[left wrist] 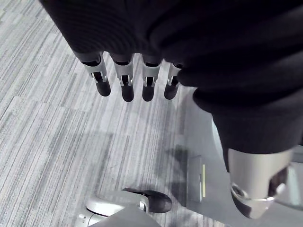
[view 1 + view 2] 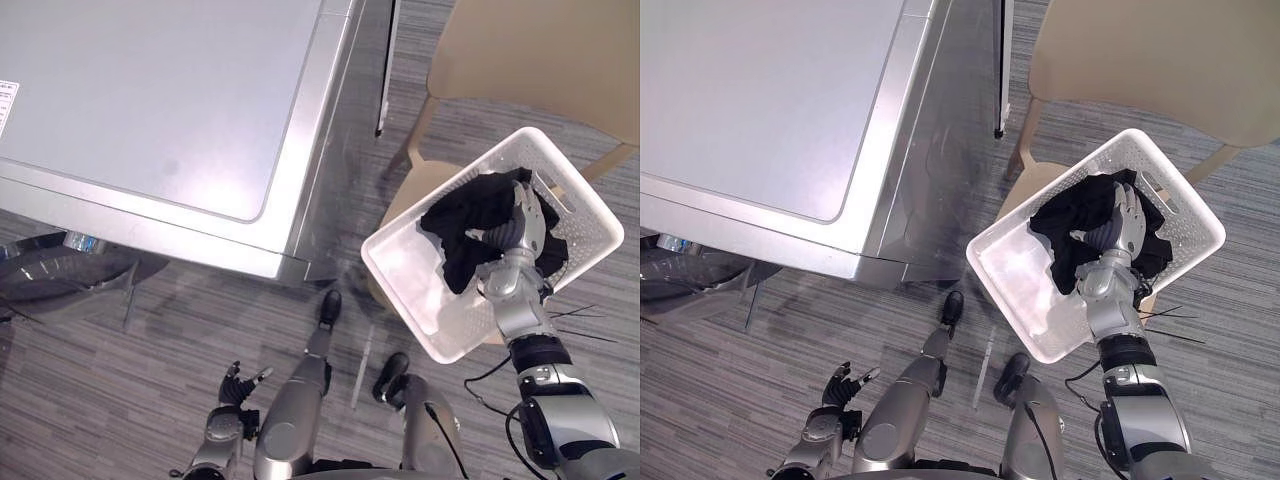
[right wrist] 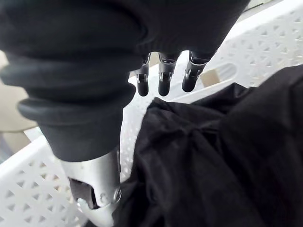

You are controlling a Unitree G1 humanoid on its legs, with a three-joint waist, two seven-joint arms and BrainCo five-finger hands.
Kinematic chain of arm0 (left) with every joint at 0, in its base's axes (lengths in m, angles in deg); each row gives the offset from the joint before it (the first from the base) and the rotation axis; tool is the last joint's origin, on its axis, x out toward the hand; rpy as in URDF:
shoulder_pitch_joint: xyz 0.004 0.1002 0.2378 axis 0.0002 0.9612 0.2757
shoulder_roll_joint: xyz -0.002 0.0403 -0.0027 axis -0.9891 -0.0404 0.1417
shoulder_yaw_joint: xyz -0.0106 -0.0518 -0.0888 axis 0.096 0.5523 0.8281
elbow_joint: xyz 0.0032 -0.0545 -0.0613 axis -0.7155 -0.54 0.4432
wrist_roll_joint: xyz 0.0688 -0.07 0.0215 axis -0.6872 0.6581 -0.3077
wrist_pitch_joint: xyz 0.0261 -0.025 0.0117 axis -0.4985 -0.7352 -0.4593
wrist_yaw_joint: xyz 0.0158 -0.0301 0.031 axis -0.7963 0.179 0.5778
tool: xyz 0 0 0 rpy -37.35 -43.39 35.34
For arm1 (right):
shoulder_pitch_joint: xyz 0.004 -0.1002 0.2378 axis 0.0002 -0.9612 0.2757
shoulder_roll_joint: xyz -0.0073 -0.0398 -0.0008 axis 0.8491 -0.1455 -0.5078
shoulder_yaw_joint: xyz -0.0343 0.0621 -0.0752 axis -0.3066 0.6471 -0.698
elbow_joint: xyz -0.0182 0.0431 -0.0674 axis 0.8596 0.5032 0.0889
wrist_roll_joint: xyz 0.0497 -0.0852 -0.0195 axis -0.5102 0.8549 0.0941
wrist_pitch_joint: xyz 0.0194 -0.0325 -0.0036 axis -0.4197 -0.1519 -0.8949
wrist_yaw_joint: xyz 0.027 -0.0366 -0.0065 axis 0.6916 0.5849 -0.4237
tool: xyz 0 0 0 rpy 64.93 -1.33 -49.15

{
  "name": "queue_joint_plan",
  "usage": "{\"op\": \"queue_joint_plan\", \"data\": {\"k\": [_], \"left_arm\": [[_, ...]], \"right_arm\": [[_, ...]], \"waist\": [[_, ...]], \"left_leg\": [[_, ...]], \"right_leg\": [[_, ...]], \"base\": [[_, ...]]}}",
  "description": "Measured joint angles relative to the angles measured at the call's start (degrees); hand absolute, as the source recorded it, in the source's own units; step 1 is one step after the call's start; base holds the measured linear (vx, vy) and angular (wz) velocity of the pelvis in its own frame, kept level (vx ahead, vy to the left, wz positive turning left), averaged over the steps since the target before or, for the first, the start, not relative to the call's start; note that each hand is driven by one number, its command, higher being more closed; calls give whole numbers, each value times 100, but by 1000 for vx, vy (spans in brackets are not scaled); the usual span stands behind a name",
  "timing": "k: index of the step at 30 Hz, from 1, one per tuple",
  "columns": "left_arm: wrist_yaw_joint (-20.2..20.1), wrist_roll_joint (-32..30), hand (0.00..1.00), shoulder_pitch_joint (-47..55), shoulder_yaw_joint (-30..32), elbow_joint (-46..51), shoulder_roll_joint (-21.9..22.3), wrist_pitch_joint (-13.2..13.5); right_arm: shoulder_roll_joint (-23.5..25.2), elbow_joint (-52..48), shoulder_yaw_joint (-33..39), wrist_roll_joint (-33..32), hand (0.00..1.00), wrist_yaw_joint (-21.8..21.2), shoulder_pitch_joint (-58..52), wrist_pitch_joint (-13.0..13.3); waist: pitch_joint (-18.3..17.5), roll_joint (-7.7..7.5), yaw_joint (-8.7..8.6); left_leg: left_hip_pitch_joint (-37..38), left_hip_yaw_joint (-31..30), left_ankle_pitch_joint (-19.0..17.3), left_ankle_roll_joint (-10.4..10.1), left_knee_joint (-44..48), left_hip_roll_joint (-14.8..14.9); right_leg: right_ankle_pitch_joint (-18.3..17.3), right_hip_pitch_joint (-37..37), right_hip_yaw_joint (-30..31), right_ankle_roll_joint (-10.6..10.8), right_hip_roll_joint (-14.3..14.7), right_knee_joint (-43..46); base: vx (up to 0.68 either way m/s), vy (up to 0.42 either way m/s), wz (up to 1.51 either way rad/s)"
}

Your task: Pick up the laundry basket with both hands and put the clothes into the washing machine.

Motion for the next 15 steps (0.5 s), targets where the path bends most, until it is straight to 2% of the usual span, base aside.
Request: {"op": "queue_joint_plan", "data": {"k": [8,9,13,15], "left_arm": [[0,7,0,-60,-3,45,-20,28],[4,14,0,-70,-2,106,-9,66],[4,57,0,-100,2,259,38,97],[-3,60,0,-164,12,265,82,93]], "right_arm": [[-363,1382,-713,-12,0,-426,776,4],[-468,1554,-814,-19,100,-515,947,-2],[-621,1815,-1021,-130,100,-646,1197,-19],[-673,1878,-1191,-259,100,-652,1274,-12]], "waist": [[12,-20,17],[13,-19,28],[14,-18,64],[14,-18,147]], "left_leg": [[-361,-50,53,11,13,-37],[-485,-81,74,-13,9,-59],[-722,-147,135,-35,0,-129],[-765,-138,137,-36,1,-133]], "right_leg": [[-60,-462,-5,-17,-93,325],[-103,-605,-44,-30,-141,431],[-243,-893,-136,-47,-275,709],[-250,-948,-144,-51,-293,758]], "base": [[-29,-47,4],[-32,-50,16],[-32,-70,22],[-10,-67,3]]}}
